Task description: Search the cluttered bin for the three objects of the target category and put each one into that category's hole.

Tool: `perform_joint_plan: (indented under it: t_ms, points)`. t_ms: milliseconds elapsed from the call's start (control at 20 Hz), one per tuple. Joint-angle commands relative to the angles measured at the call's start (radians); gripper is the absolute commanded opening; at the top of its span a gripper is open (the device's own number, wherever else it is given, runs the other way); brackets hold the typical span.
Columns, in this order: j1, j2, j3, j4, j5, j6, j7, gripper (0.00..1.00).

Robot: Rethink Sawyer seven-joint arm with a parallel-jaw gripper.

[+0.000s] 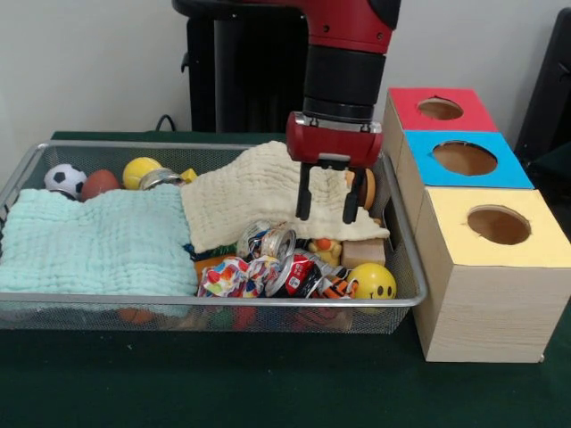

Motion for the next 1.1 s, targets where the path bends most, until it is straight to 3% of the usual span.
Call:
perform_joint_plan:
  t_ms: [50, 600, 1100]
  points:
    - [0.031, -0.012, 0.071, 0.063, 0.101, 0.156, 0.249, 1.00]
    - [-0.017, 0.091, 0.108, 0.042, 0.085, 0.052, 0.188, 1.00]
    - [-0.005, 0.102, 0.066, 0.034, 0.048, -0.046, 0.187, 1.00]
